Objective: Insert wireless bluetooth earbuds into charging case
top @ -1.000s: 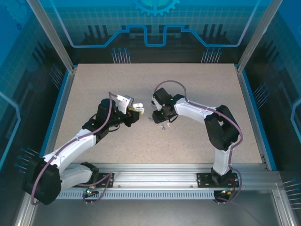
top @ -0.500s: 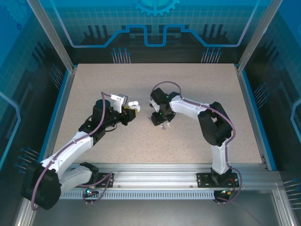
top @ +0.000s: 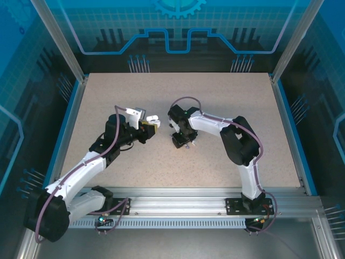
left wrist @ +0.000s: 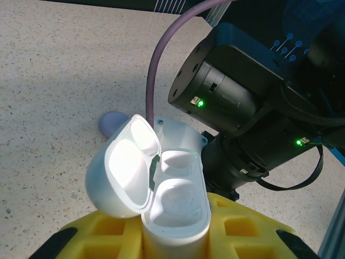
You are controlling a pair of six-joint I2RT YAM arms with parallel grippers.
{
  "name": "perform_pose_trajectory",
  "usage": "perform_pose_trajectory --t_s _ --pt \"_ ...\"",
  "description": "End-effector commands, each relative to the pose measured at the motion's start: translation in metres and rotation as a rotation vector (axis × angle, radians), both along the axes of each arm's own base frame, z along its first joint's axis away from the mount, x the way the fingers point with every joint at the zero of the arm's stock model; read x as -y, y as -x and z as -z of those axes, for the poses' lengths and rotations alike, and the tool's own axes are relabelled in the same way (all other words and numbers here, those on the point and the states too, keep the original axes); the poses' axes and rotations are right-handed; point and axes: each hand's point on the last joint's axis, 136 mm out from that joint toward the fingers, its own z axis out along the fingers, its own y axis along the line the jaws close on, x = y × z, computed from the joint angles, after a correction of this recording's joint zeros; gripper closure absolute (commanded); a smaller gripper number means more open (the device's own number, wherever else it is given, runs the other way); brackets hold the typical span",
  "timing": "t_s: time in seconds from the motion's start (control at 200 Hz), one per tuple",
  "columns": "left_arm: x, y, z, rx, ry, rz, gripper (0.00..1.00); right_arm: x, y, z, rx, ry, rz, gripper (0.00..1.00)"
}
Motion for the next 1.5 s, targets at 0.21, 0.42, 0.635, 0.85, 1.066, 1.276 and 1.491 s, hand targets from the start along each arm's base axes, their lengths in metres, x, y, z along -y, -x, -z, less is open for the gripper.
perform_pose_trajectory --t_s 0.21,0.42,0.635,0.85,1.066,1.276,1.491 --pt "-0.002 0.003 -0.002 0.012 0.015 0.010 0.96 -0.006 0.000 0.006 -0.001 0.041 0.024 0.66" --pt "-0.001 0.003 -0.002 0.012 0.013 0.015 0.96 -0.016 -0.020 -0.012 0.087 -0.049 0.066 0.72" --pt "0.002 0.004 -0.001 0.006 0.018 0.034 0.96 -0.014 -0.037 -0.030 0.167 -0.158 0.129 0.74" --pt "0.009 0.007 0.004 -0.008 0.047 0.074 0.96 0.000 -0.040 -0.065 0.245 -0.305 0.211 0.76" --pt "0.028 0.015 -0.010 0.033 0.143 0.195 0.96 0.011 -0.029 -0.130 0.322 -0.505 0.241 0.78" --pt "0.039 0.018 -0.031 0.082 0.212 0.267 0.96 0.015 -0.011 -0.211 0.417 -0.684 0.192 0.78" --pt "0.059 0.033 -0.061 0.154 0.265 0.406 0.96 0.007 0.014 -0.285 0.484 -0.862 0.066 0.78"
